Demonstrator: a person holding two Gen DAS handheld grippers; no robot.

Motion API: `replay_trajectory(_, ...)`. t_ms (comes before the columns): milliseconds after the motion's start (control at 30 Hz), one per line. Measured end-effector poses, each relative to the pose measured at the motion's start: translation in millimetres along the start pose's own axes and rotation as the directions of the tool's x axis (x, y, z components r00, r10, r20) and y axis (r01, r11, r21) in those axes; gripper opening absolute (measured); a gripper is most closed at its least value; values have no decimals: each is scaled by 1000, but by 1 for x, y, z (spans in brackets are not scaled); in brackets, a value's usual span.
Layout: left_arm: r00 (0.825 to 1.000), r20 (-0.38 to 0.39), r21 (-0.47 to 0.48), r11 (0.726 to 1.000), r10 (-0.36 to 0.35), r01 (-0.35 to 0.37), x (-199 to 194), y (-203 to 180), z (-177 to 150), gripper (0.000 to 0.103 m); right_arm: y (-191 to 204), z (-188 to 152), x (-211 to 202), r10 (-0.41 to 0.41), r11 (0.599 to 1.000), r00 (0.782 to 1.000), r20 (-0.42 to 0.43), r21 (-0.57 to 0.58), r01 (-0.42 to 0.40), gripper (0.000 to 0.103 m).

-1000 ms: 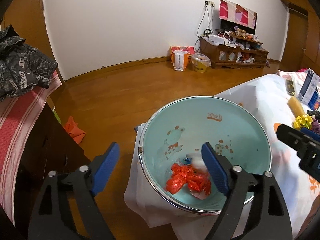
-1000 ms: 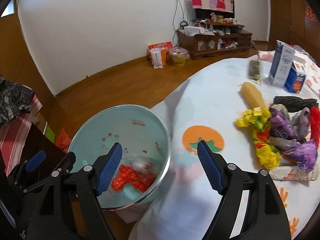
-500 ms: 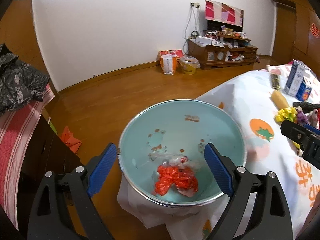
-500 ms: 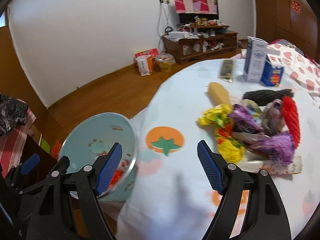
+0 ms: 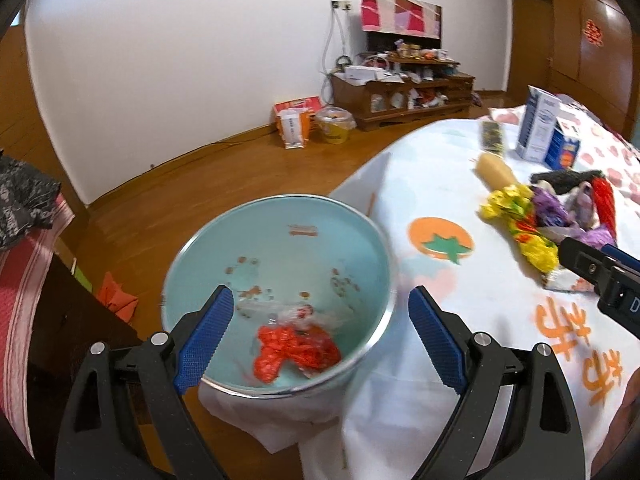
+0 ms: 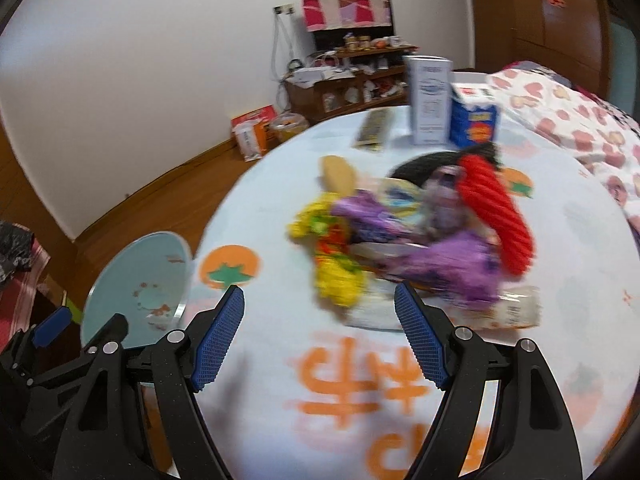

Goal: Collect trash

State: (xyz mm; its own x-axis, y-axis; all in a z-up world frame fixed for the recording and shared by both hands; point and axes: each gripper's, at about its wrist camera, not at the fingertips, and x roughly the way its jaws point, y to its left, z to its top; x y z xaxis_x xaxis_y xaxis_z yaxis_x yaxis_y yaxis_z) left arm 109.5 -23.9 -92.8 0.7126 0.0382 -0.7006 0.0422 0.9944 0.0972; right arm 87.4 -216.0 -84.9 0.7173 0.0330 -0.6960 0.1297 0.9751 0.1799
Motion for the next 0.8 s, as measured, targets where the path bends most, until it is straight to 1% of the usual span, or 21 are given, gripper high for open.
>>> replay_trajectory(200, 999, -4, 54, 998, -39, 39, 1, -32, -2, 87, -53, -12, -10, -79, 996, 997, -1, 50, 79, 75)
replay_trajectory(300, 998, -13, 78, 995, -64, 65, 3, -45, -5, 87, -77, -19, -15, -105, 990, 994, -10, 90, 105, 72)
replay_trajectory(400, 997, -15, 92, 992, -80, 81, 2, -56, -5, 86, -92, -19, -15, -111, 987, 994, -17, 112, 113, 70)
replay_trajectory(533, 996, -17, 117, 989, -87, 88, 1, -67, -5, 86, -97, -12, -13, -100, 988, 995, -8, 118, 100, 70)
replay_trajectory(667, 996, -22, 121, 989, -83, 85, 2, -68, -5, 86, -93, -1, -3, -77, 991, 997, -14, 105, 78, 70)
replay_trajectory(800, 997, -25, 114, 990, -76, 78, 3, -67, -4, 86, -88, 8, 18, -45, 996, 997, -55, 79, 49, 70)
